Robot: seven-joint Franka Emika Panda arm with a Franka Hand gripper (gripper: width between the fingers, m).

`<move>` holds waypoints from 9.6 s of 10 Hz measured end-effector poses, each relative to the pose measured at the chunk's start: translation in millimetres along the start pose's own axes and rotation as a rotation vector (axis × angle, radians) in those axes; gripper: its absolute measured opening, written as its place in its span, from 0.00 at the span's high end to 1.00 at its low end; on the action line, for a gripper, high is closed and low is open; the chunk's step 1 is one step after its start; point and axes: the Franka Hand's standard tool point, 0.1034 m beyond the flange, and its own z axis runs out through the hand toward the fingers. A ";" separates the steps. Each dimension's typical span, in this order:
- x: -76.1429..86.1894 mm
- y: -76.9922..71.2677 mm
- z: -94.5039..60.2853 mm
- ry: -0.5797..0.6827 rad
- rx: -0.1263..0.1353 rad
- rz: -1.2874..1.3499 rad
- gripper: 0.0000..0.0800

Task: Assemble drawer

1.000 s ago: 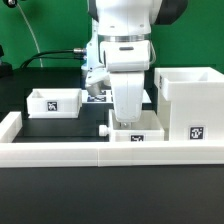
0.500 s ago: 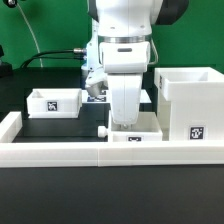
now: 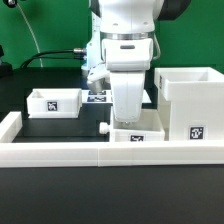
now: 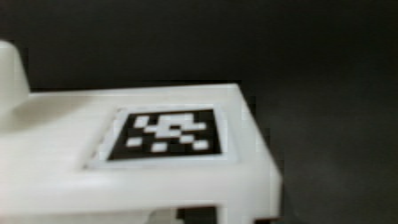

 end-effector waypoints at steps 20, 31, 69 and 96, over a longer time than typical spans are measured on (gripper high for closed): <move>6.7 -4.5 4.0 0.007 -0.025 -0.019 0.95; 28.2 -5.1 5.4 0.010 -0.034 -0.026 0.95; -4.8 -12.7 6.9 0.171 0.062 0.105 0.19; -104.4 -97.8 -35.8 0.125 -0.031 1.366 0.19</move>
Offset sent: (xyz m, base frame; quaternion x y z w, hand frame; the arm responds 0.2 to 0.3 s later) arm 0.0000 0.0000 0.0000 0.0000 0.0000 0.0000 1.0000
